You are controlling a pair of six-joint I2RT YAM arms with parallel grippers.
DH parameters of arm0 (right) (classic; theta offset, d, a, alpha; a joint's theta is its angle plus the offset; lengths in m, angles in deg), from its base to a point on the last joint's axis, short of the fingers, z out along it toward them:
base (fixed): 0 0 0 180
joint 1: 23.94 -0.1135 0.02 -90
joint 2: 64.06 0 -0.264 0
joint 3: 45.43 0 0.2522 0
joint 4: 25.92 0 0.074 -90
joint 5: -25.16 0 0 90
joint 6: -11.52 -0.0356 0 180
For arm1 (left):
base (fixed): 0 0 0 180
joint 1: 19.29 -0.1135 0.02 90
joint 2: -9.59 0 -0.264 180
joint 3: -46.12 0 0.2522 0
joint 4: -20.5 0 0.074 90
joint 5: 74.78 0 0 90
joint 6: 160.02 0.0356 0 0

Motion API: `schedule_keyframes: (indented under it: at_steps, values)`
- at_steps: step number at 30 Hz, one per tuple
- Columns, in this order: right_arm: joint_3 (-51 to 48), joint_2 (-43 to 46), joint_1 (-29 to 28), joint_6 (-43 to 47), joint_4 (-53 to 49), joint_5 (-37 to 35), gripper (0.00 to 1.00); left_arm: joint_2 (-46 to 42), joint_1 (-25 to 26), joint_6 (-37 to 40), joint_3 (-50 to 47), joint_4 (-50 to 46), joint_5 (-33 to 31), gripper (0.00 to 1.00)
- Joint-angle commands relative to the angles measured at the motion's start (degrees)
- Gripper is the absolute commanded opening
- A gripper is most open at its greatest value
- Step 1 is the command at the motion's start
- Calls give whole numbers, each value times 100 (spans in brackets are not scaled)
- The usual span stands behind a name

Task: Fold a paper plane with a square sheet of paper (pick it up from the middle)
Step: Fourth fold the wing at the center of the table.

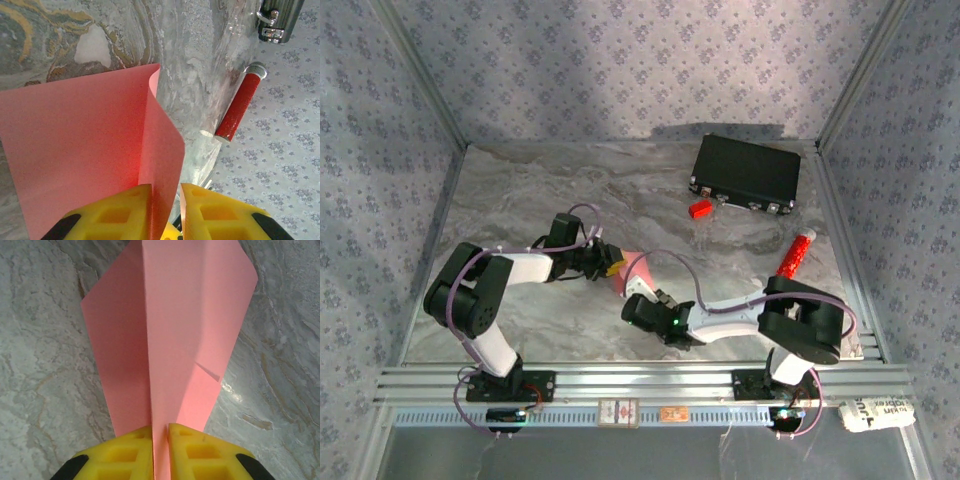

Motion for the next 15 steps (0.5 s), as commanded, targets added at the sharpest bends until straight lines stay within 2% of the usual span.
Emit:
schedule_keyframes:
  at_steps: [1, 10, 15]
  values:
    - [-94, 118, 59, 119, 74, 99, 15, -31, 30, 8, -64, 85, -15, 19]
    - [-101, 64, 69, -82, 62, -45, 19, -32, 25, 5, -64, 70, -24, 4]
    - [-193, 174, 81, -135, 55, -136, 20, -40, 26, 18, -64, 1, -94, 2]
